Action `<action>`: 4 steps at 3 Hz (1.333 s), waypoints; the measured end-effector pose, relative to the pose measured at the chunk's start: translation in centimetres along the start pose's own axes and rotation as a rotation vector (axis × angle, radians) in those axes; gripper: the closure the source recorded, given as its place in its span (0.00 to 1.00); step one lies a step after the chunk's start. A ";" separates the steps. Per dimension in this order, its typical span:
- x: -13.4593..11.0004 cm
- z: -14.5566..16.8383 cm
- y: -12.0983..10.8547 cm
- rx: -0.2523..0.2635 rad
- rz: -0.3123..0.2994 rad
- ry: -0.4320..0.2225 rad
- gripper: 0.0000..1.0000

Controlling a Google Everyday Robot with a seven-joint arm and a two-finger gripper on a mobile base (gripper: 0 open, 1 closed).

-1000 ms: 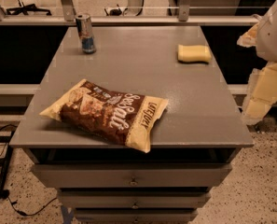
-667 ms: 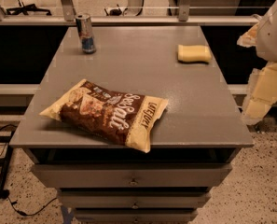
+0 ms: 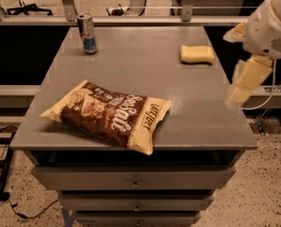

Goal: Move sponge near brown chip bag

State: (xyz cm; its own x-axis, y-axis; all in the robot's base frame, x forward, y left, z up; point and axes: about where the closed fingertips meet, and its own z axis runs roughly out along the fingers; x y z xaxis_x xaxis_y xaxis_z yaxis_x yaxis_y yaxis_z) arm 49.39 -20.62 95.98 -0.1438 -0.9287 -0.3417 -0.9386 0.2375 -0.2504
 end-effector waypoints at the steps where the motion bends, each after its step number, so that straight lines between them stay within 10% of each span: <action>1: -0.8 4.5 -6.2 0.021 0.027 -0.121 0.00; 4: 0.4 14.4 -22.5 0.140 0.322 -0.360 0.00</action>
Offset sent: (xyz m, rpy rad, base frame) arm 0.2453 -0.0039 -0.0652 0.3862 -0.1411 -0.1455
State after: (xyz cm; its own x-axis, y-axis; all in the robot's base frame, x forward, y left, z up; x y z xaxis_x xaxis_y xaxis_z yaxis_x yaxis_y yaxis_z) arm 74.99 -22.19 88.40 -0.2787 -0.6507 -0.7063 -0.8097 0.5547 -0.1916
